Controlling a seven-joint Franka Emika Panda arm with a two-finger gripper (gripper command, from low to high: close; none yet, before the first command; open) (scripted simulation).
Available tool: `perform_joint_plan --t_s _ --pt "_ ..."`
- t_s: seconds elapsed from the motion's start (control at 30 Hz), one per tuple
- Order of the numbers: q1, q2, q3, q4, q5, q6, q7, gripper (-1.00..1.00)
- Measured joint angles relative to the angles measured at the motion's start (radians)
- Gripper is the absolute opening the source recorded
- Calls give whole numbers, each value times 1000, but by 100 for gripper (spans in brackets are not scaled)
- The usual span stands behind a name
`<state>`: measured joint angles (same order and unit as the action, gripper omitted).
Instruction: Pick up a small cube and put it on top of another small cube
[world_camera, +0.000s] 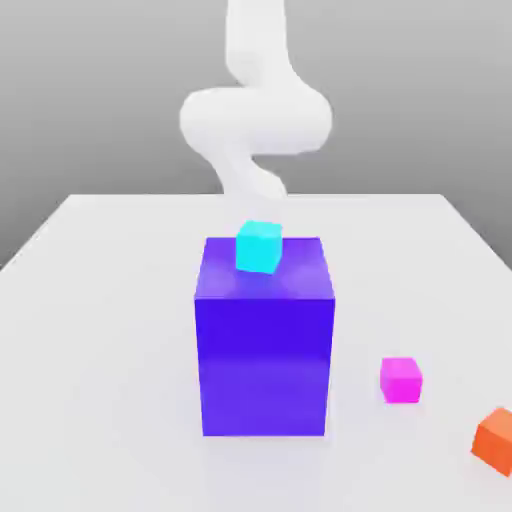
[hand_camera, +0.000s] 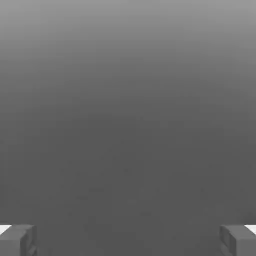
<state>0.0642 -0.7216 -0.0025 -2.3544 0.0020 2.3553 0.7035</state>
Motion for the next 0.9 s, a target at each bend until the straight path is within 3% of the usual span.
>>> perform_joint_plan --t_s 0.37,0.63,0.87,0.9 --pt "303 413 12 -267 21 282 -504 0" --pt "459 708 88 -459 3 484 -841 0" --pt "516 962 35 -445 -77 684 -831 0" --pt "524 996 26 -439 -78 712 -829 -100"
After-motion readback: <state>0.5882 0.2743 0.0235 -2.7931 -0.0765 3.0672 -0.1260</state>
